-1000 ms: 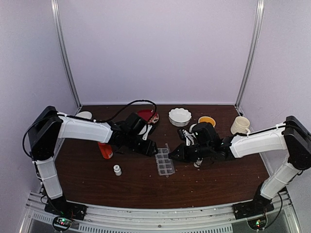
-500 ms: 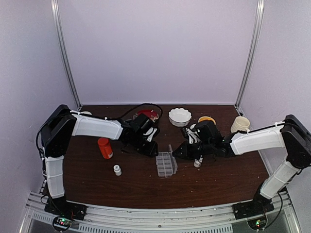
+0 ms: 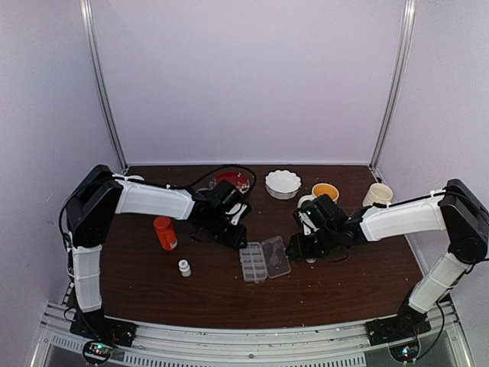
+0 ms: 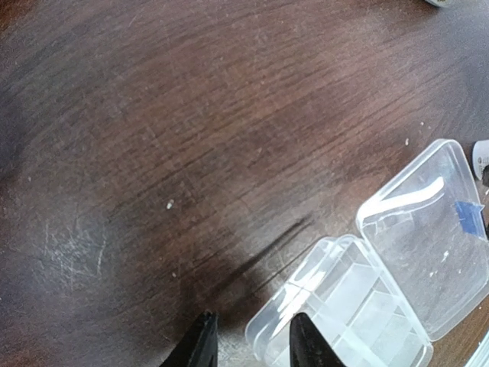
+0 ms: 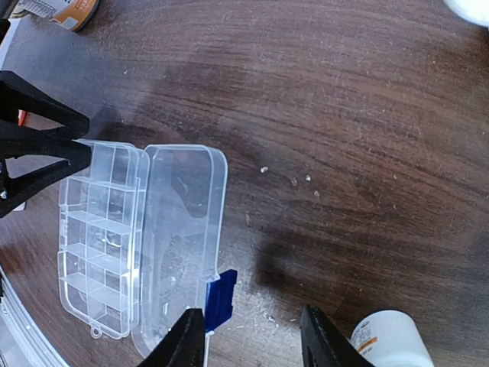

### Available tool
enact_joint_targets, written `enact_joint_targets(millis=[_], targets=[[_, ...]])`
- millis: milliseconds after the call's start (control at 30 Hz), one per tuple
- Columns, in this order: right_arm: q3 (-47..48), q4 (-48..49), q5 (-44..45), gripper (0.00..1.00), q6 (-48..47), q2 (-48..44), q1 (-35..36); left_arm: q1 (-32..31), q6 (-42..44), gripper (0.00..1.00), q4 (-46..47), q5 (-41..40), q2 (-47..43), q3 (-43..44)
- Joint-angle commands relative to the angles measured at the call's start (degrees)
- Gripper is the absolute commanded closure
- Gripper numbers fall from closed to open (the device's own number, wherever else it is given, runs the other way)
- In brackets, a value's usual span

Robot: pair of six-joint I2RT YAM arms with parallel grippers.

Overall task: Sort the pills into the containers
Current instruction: Open the lid of the pill container.

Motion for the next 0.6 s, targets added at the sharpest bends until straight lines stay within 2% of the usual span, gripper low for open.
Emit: enact_joint_targets(millis=[0,333,567], targets=[[3.3,-3.7,4.1,0.55,-3.4,0.1,-0.2,0.0,0.9,0.65,1.3,0.0,-1.3,-1.7],[6.6,-6.9,4.9,0.54,-5.7,1.8,-0.1,0.0,1.2,0.65,1.4,-2.1,-1.7,-0.9],[5.8,-4.0,3.5,0.52,-5.7,-0.3,0.2,-0.1,1.9,0.65,1.3,-2.5,-2.4,-1.1]])
